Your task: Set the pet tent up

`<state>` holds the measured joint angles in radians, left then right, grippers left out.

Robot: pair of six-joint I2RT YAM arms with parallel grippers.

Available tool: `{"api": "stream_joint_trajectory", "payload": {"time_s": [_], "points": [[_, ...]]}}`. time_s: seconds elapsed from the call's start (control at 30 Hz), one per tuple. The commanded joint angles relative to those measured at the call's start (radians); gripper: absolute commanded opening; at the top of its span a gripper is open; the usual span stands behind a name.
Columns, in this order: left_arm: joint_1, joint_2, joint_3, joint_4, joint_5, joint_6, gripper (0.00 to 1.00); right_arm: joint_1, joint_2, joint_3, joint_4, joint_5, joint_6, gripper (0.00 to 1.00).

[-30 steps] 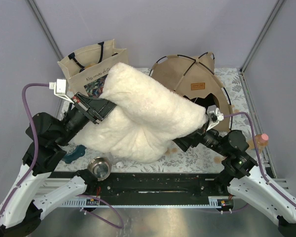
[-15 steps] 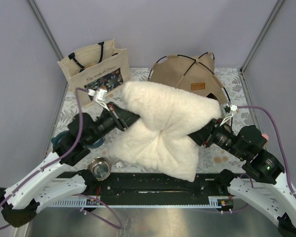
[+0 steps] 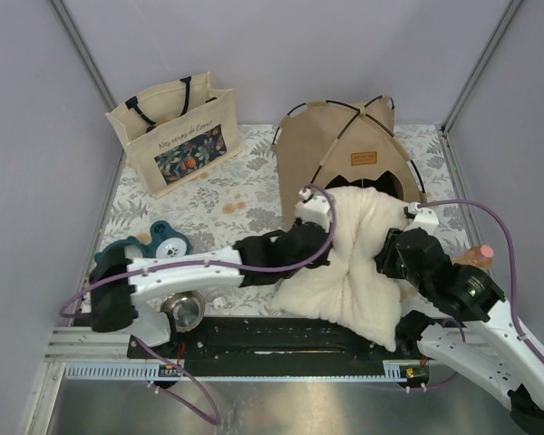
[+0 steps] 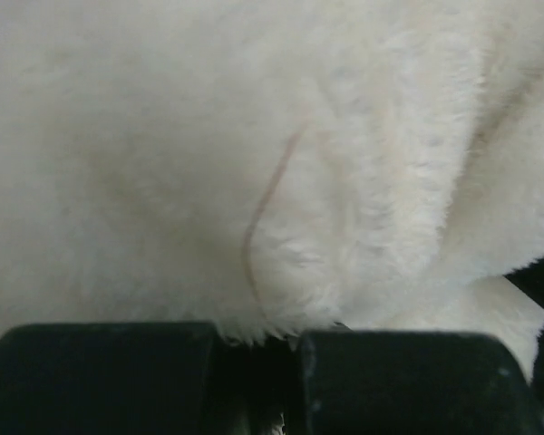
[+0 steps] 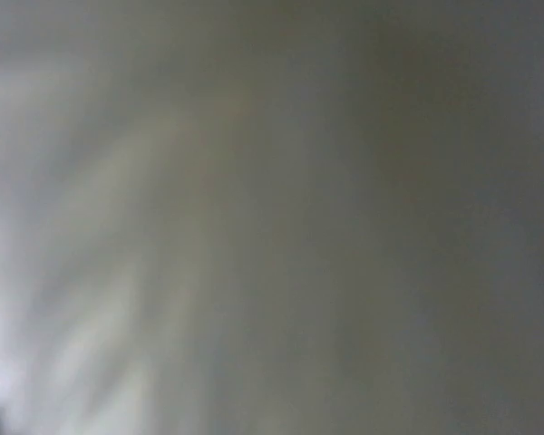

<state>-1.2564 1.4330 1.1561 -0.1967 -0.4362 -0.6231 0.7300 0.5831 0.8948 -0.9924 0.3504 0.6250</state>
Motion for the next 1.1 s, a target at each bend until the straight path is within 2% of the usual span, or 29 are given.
{"api": "stream_joint_trajectory", "payload": {"time_s": [0.0,0.13,0.3,0.53,0.7,0.87,1.0,1.07], "points": [[-0.054,0.171,0.227,-0.001,-0.055,-0.003,0.0,0.003,0.101,0.018,0.116,0.222,-0.007,0.29],[-0.048,0.302,0.353,-0.05,-0.073,-0.013,0.0,0.002,0.205,0.024,0.153,0.317,-0.021,0.29],[0.003,0.362,0.361,-0.021,0.011,-0.07,0.0,-0.03,0.285,0.0,0.262,0.332,-0.03,0.29],[0.086,0.42,0.335,0.066,0.132,-0.081,0.0,-0.174,0.331,-0.108,0.437,0.219,-0.041,0.3],[0.123,0.464,0.34,0.098,0.182,-0.086,0.0,-0.236,0.415,-0.132,0.523,0.13,-0.06,0.37],[0.146,0.492,0.341,0.1,0.197,-0.118,0.18,-0.244,0.509,-0.1,0.538,0.096,-0.054,0.5],[0.16,0.484,0.335,0.086,0.189,-0.138,0.4,-0.245,0.494,-0.066,0.495,0.102,-0.061,0.72],[0.161,0.465,0.324,0.089,0.185,-0.136,0.45,-0.245,0.443,-0.063,0.482,0.105,-0.071,0.8]]}}
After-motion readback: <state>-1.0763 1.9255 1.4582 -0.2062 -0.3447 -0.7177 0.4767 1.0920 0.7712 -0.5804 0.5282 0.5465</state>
